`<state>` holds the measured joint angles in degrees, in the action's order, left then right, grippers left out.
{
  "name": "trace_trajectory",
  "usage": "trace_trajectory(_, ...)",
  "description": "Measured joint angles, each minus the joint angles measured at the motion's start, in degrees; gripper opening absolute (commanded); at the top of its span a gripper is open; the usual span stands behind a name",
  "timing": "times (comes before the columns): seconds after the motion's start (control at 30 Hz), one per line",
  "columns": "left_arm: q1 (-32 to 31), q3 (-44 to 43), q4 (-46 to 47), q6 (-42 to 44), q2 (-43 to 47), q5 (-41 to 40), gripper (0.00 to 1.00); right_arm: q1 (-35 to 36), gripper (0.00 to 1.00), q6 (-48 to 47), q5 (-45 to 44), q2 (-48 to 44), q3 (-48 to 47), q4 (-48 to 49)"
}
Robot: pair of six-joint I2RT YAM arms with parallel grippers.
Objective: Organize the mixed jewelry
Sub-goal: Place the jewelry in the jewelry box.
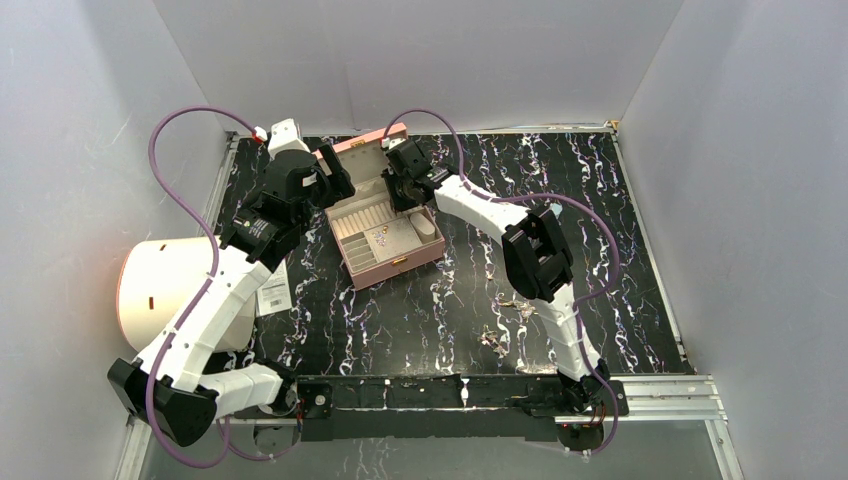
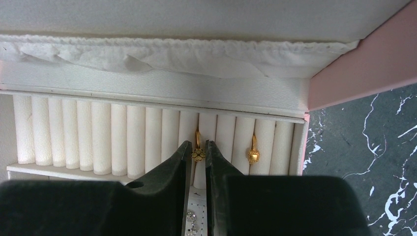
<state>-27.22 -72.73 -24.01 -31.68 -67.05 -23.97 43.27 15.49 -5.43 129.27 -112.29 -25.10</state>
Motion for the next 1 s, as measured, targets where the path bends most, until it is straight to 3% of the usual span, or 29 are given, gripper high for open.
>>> trace_trajectory(0.37, 0.0, 0.1, 0.0, -0.5, 0.0, 0.4, 0.74, 0.2, 0.24, -0.3, -0.2, 1.5, -1.9, -1.1)
trace_trajectory(0.53, 0.0, 0.2, 0.0, -1.0, 0.0, 0.7, 0.74, 0.3, 0.38, -0.1, -0.5, 2.0, -3.2, -2.3)
trace_trajectory(0.67, 0.0, 0.2, 0.0, -0.9, 0.0, 0.7, 0.74, 0.3, 0.41, 0.9, -0.3, 2.4, -4.5, -3.3)
trace_trajectory(1.0, 0.0, 0.2, 0.0, -1.2, 0.0, 0.9, 0.74, 0.5, 0.28, 1.1, -0.7, 2.4, -5.0, -4.0)
